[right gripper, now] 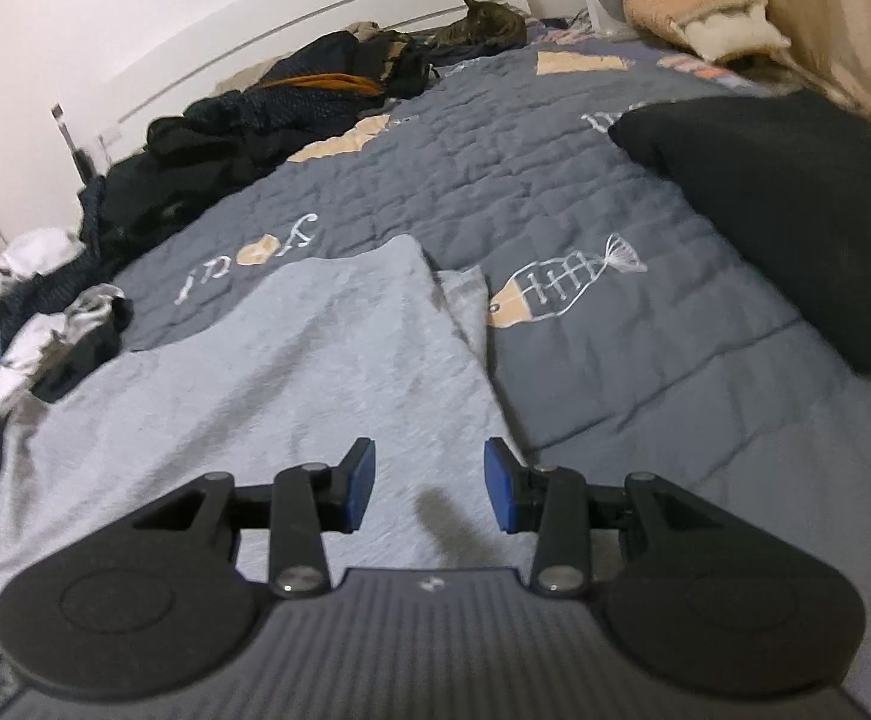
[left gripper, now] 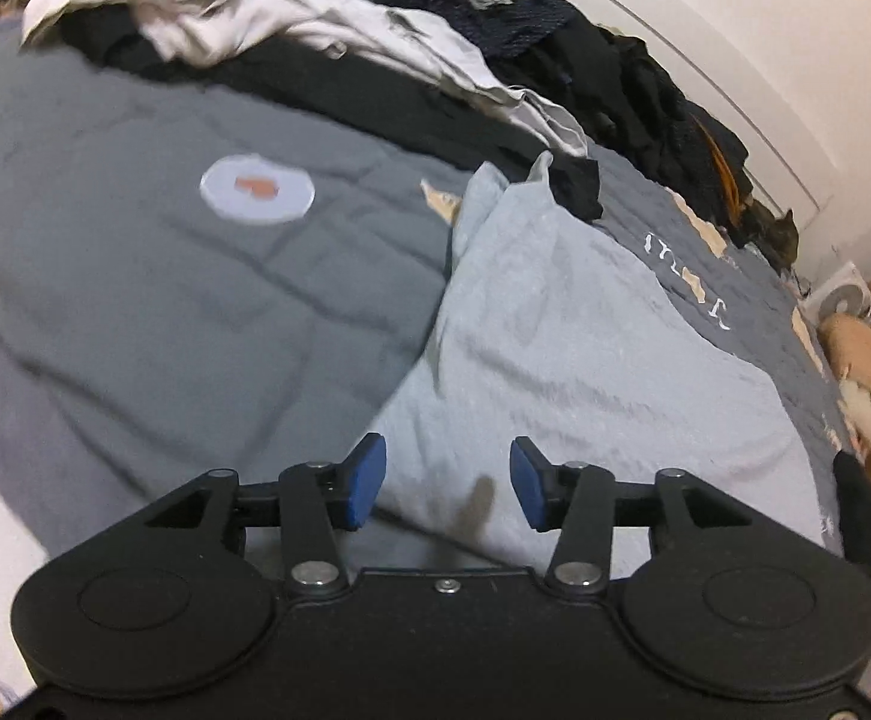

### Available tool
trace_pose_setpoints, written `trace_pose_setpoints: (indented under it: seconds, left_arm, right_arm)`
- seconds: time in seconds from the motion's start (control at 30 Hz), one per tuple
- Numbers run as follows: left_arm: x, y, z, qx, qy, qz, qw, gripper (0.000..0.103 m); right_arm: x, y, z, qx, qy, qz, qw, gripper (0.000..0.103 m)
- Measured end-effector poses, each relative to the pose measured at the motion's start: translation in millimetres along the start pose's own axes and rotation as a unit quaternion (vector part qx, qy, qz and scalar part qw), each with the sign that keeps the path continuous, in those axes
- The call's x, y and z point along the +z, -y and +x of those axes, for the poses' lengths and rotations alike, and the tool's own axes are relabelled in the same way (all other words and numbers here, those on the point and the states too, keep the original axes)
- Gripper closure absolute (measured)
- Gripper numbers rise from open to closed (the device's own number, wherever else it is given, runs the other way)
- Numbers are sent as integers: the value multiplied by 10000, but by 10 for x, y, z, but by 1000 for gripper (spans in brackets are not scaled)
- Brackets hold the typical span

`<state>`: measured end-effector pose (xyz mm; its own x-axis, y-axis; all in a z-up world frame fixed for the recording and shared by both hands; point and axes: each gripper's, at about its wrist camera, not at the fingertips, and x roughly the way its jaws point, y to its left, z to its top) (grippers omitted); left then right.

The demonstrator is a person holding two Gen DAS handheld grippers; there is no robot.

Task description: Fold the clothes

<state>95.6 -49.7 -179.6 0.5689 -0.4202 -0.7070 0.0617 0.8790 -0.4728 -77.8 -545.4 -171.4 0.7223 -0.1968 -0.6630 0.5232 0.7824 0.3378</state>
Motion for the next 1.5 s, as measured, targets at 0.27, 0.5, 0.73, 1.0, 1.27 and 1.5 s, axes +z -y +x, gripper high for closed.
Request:
trace_pose_setpoints:
  seconds: [0.27, 0.5, 0.73, 1.0, 1.27, 1.5]
  left_arm:
    - [-191, -125, -7, -414, -102, -942, 9946, 55]
    - [-205, 46, 11, -612, -48, -761, 9952, 55]
    - [-267, 229, 99, -684, -132, -553, 9960, 55]
    - [-284, 275, 183, -601, -205, -500, 9967, 55]
    - [-298, 244, 175, -563, -195, -552, 9967, 55]
    - [-338, 218, 145, -521, -212, -578, 9967, 55]
  right_arm:
    - [-125, 265, -128, 756, -237, 1266, 9888, 64]
    - [-300, 503, -187, 1036, -515, 2237, 9678, 64]
    - [-420, 643, 10, 743, -732, 2661, 9583, 64]
    - [-566, 723, 290, 664, -541, 3266, 9413, 66]
    - [-598, 775, -24, 703, 238, 3731, 9248, 102]
    - [-722, 941, 124, 360, -77, 4176, 9079, 101]
